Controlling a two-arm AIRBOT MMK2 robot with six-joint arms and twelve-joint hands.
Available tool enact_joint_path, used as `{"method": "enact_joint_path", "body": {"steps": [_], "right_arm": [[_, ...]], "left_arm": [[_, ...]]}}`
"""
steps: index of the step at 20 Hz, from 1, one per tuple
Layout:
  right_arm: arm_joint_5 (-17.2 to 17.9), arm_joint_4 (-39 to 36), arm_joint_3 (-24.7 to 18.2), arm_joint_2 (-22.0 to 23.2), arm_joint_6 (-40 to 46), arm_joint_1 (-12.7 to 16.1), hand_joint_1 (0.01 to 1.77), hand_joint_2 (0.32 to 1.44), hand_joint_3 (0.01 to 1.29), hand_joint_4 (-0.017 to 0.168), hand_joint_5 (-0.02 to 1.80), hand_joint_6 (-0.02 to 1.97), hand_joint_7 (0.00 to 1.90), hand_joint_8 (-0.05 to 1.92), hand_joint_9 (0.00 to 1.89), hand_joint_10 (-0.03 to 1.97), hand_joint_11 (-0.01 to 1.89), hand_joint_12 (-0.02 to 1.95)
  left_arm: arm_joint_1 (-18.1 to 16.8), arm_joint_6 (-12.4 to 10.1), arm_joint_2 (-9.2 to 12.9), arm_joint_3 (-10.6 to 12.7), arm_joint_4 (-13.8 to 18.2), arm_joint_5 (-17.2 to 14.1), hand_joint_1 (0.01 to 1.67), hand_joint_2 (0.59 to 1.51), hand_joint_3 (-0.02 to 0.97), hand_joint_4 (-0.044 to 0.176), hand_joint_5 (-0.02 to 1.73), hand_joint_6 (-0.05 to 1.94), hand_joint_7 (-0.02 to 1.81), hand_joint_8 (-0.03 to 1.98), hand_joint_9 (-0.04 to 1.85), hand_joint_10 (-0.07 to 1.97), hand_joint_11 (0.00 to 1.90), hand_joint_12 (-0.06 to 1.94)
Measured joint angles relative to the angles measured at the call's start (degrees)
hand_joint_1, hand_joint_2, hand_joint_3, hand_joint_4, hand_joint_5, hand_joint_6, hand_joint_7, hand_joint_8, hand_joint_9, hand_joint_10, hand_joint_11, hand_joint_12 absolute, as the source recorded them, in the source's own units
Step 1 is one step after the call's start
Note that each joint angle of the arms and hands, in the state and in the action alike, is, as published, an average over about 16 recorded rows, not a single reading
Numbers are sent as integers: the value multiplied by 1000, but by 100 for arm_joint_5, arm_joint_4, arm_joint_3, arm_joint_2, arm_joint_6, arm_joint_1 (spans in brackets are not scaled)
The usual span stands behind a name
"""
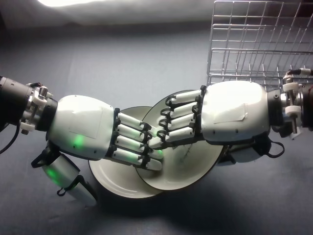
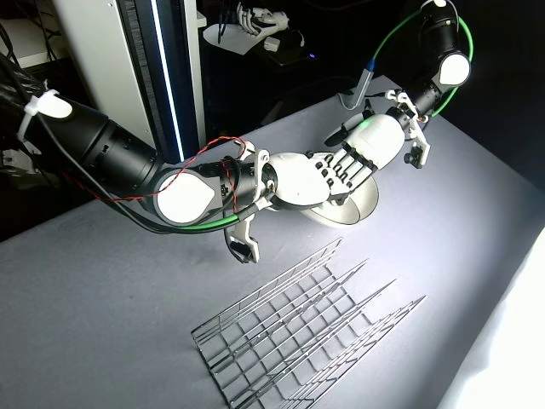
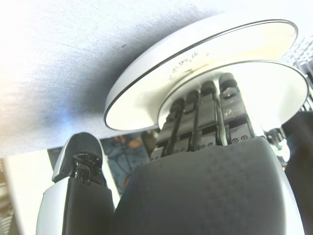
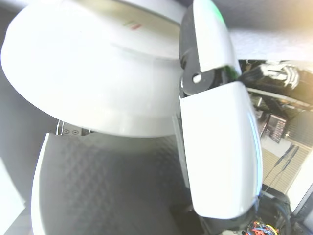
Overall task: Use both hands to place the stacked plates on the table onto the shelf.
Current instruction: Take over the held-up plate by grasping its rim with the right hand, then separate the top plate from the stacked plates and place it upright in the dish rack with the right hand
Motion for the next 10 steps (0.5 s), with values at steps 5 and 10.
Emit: {"method": "enact_joint_path", "body": {"steps": [5,10], "right_arm": [[-19,13,22,-58,-30,17,1122,1121,19,3,394,374,445,194,304,627,164,1446],[58,12,38,-66,-68,20,1111,1111,15,-2,552,729,614,509,472,978,383,1625]], "left_arm": [[0,-1,0,1,-1,0,15,1209,14,-8,-7,-31,-12,-23,14,-2,20,10],[0,-2,5,0,0,4,16,1209,14,-8,-10,-32,-13,-23,16,2,21,10]]}}
